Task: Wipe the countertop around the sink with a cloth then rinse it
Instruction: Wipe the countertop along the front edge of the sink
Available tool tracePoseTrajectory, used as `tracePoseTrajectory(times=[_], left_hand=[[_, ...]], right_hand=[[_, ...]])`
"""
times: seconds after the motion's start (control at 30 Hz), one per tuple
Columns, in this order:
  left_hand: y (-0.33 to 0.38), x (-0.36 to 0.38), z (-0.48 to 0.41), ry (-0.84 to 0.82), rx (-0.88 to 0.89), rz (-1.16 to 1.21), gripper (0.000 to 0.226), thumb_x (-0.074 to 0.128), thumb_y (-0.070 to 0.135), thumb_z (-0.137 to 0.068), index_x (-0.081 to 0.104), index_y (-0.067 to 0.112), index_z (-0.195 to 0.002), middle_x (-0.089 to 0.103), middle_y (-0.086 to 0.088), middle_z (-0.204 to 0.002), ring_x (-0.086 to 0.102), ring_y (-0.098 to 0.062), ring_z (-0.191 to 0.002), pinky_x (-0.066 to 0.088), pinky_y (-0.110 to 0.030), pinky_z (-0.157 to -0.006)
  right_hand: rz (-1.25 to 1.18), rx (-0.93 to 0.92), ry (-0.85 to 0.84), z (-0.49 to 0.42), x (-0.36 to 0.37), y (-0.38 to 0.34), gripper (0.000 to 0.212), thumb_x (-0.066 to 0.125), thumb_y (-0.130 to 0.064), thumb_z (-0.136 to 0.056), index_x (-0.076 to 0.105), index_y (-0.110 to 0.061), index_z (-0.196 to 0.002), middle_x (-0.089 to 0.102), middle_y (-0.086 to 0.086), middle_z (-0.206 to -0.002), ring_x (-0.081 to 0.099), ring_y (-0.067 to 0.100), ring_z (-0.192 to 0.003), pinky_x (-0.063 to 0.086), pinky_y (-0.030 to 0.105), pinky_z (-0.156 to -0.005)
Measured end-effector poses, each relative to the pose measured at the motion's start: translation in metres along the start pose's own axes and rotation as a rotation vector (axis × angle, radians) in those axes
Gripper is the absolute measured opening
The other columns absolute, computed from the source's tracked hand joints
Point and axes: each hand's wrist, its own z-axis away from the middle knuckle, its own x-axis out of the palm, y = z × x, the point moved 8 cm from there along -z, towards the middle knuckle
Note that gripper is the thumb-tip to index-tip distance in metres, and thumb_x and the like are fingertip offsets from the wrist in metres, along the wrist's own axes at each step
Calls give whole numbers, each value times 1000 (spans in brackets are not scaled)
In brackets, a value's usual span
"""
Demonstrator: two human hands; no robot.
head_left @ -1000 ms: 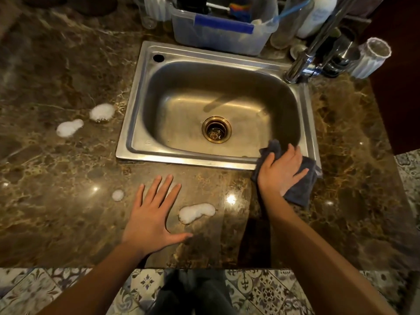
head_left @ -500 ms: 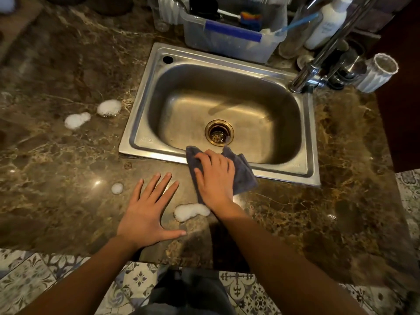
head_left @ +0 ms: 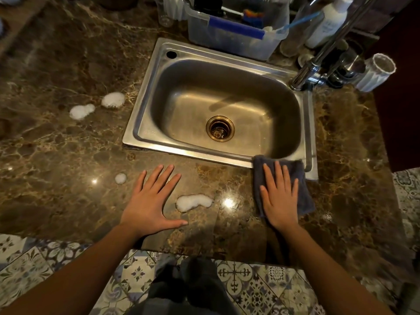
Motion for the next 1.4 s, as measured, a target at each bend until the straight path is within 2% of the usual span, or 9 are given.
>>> tracePoseTrajectory(times=[0.17, 0.27, 0.33, 0.5, 0.67, 0.9, 1.07, 1.2, 1.4], left_hand=[[-1, 1, -1, 1, -2, -1, 112, 33, 93, -66, 24, 21, -151, 15, -4, -160, 7, -24, -148, 2, -52, -116], [-1, 1, -1, 10, -1, 0, 112, 34, 93, -65, 24, 21, -151, 15, -4, -160, 7, -24, -148, 3, -52, -116], [-2, 1, -1, 13, -6, -6, 113, 34, 93, -65, 23, 22, -152, 15, -3, -160, 6, -24, -148, 1, -51, -116], [-1, 1, -1, 30, -15, -9, 114, 34, 94, -63, 20, 24, -152, 13, -2, -161, 4, -23, -148, 0, -50, -117], [-2, 2, 1, 21, -10, -15, 114, 31, 94, -64, 16, 24, -153, 8, -2, -161, 0, -23, -148, 1, -52, -116], [0, 2, 4, 57, -2, 10, 117, 35, 92, -66, 9, 19, -153, 4, 0, -161, -4, -16, -148, 0, -45, -118], [0, -10, 11, 102, 43, 138, 116, 45, 85, -69, 1, 20, -153, -2, 3, -161, -8, -11, -147, 1, -44, -119], [-35, -27, 36, 142, -26, 143, 117, 40, 89, -67, -5, 24, -153, -8, 5, -161, -10, -12, -147, -7, -45, -118], [-124, -37, 70, 109, -161, 104, 125, 30, 96, -59, -1, 20, -153, -8, 4, -161, -11, -14, -147, -6, -50, -117]], right_hand=[[-2, 135, -78, 65, 24, -20, 60, 6, -48, -96, 4, -30, -152, -10, 5, -160, -15, 21, -146, -2, 56, -116], [17, 116, -30, 76, 29, -59, 57, 12, -44, -100, 20, -20, -151, 11, 15, -158, 6, 32, -146, 13, 62, -110], [32, 49, 6, 67, 29, -88, 56, 21, -41, -100, 27, -17, -150, 19, 18, -156, 16, 35, -144, 14, 62, -108], [5, -71, -29, 36, 29, -135, 56, 26, -43, -95, 22, -30, -149, 16, 8, -159, 15, 25, -146, 16, 55, -113], [-77, -23, 38, 22, 13, -113, 49, 30, -41, -94, 36, -32, -142, 19, 8, -157, 19, 27, -142, 24, 56, -107], [-84, -69, 10, 12, 23, -139, 56, 18, -49, -95, 20, -39, -149, 10, 3, -161, 5, 24, -147, 4, 58, -112], [-86, -112, 5, 18, 23, -147, 56, 20, -52, -95, 12, -42, -150, 3, 0, -162, -3, 19, -147, 0, 60, -112], [-69, -37, -3, 41, 32, -165, 62, 15, -55, -94, -2, -35, -151, -6, -5, -160, -9, 16, -147, -4, 60, -113], [-231, 172, 105, 85, 37, -200, 68, 19, -52, -94, 8, -21, -153, 8, -2, -161, 1, 12, -147, 6, 57, -116]])
